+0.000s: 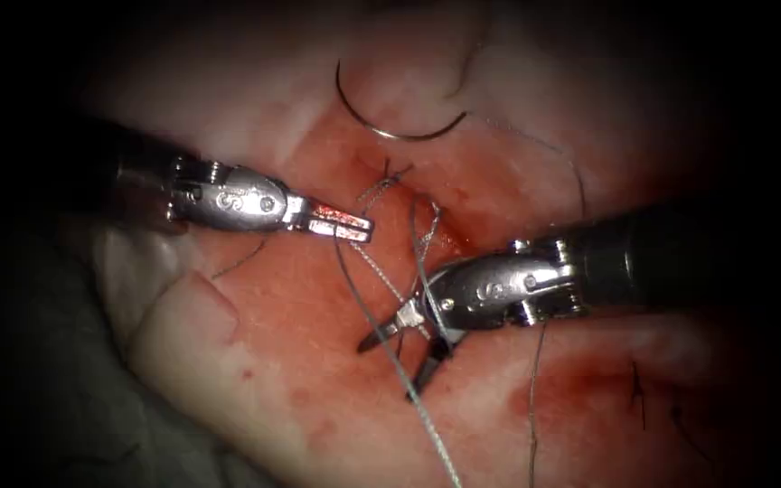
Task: Wound Closure
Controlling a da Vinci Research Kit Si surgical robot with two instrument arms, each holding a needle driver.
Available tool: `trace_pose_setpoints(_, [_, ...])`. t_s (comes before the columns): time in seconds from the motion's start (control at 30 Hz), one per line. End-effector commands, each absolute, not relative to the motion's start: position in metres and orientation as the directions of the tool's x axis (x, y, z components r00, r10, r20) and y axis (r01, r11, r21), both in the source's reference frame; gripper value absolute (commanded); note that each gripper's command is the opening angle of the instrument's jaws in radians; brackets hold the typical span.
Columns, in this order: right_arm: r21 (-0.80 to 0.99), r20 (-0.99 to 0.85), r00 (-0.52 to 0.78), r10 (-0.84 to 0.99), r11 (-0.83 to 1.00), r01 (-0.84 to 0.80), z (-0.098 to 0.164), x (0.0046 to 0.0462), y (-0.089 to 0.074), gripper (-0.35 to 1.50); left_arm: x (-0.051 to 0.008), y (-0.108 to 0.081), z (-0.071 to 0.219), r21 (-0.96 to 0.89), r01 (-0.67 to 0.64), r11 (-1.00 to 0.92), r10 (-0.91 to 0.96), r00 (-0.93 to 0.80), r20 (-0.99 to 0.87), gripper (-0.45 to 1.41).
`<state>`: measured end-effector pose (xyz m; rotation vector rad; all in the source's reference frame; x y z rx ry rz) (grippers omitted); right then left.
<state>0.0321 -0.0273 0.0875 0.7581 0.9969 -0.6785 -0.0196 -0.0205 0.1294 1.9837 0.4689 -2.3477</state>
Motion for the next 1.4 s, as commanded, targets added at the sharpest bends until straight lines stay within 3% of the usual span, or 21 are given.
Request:
trace_pose_setpoints(0.03, [0.254,-0.905,0.393,-0.164,0.532,0.808,0.088,0.0326,-0.028,-0.17,-0.0201,-0.021,0.13,-0.212,0.218,-0.953,0.173,-0.186,-0.967,-0.45])
trace_pose_setpoints(0.07, [0.253,-0.903,0.393,-0.172,0.528,0.811,0.089,0.0327,-0.028,-0.35,-0.0201,-0.021,0.13,-0.212,0.218,-0.953,0.173,-0.186,-0.967,-0.45])
trace_pose_setpoints(0.33, [0.233,-0.893,0.422,-0.155,0.644,0.729,0.089,0.0321,-0.026,-0.35,-0.0193,-0.024,0.129,-0.218,0.226,-0.949,0.177,-0.188,-0.966,-0.45])
trace_pose_setpoints(0.63, [0.273,-0.917,0.395,0.05,0.801,0.533,0.087,0.0285,-0.018,-0.35,-0.017,-0.032,0.126,-0.221,0.266,-0.938,0.169,-0.203,-0.964,-0.45])
trace_pose_setpoints(1.0, [0.305,-0.888,0.449,0.095,0.854,0.422,0.09,0.0266,-0.015,-0.35,-0.0141,-0.041,0.123,-0.241,0.314,-0.919,0.175,-0.222,-0.959,-0.45])
trace_pose_setpoints(1.4, [0.316,-0.872,0.478,0.105,0.867,0.386,0.09,0.0251,-0.013,-0.35,-0.0072,-0.046,0.12,-0.266,0.3,-0.916,0.195,-0.247,-0.949,-0.45])
